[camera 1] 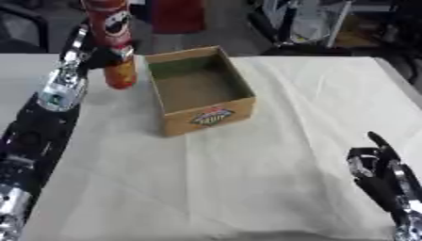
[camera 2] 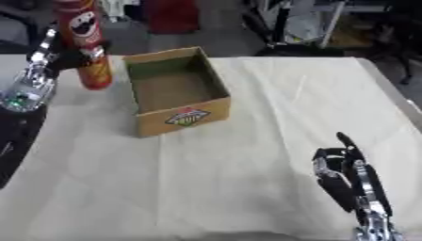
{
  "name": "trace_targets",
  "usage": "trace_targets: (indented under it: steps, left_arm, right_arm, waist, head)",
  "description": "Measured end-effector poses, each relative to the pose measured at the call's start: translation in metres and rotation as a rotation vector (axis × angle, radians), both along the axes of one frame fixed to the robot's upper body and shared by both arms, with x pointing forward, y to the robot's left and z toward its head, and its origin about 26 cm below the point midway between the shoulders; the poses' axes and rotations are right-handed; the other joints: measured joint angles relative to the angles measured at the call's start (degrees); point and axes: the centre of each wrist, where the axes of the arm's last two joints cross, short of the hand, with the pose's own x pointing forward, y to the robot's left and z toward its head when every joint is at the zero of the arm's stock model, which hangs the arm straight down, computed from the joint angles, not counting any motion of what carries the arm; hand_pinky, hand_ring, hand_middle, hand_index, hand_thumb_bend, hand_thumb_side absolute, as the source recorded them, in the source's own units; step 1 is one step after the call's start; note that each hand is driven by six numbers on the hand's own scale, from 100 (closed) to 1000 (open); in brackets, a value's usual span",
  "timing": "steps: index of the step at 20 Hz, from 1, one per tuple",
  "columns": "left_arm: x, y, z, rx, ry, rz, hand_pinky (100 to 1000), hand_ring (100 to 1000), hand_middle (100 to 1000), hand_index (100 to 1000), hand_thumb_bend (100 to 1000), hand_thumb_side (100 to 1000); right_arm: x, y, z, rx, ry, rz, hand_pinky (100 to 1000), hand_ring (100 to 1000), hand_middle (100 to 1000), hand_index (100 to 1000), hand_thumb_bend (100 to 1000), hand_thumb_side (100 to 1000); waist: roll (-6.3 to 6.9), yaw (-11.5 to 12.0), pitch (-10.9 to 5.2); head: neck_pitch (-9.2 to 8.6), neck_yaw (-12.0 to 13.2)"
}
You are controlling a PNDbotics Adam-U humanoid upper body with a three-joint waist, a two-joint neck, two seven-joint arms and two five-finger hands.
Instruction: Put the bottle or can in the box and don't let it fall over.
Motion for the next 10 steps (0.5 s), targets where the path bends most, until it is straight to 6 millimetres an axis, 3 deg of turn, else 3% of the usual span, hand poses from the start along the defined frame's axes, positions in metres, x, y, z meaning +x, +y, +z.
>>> trace_targets:
  steps: [8, 10]
  left_arm:
    - [0.004, -0.055, -0.023, -0.016, 0.083, -0.180, 918, 843, 455, 622, 327, 100]
    - [0.004, -0.062, -0.031, 0.000, 0.107, -0.211, 927, 882, 569, 728, 439, 100]
  right_arm:
    - [0.001, 0.004, -0.001, 0.007, 0.001, 0.016, 744, 664, 666, 1000, 100, 501]
    - [0.001, 0.004, -0.001, 0.007, 0.002, 0.017, 744, 664, 666, 1000, 100, 501]
  waist:
    - [-0.11, -0.85, -0.15]
    - [-0.04, -0.94, -0.15]
  head:
    - [0.00, 0.31]
    - [-0.01, 0.30]
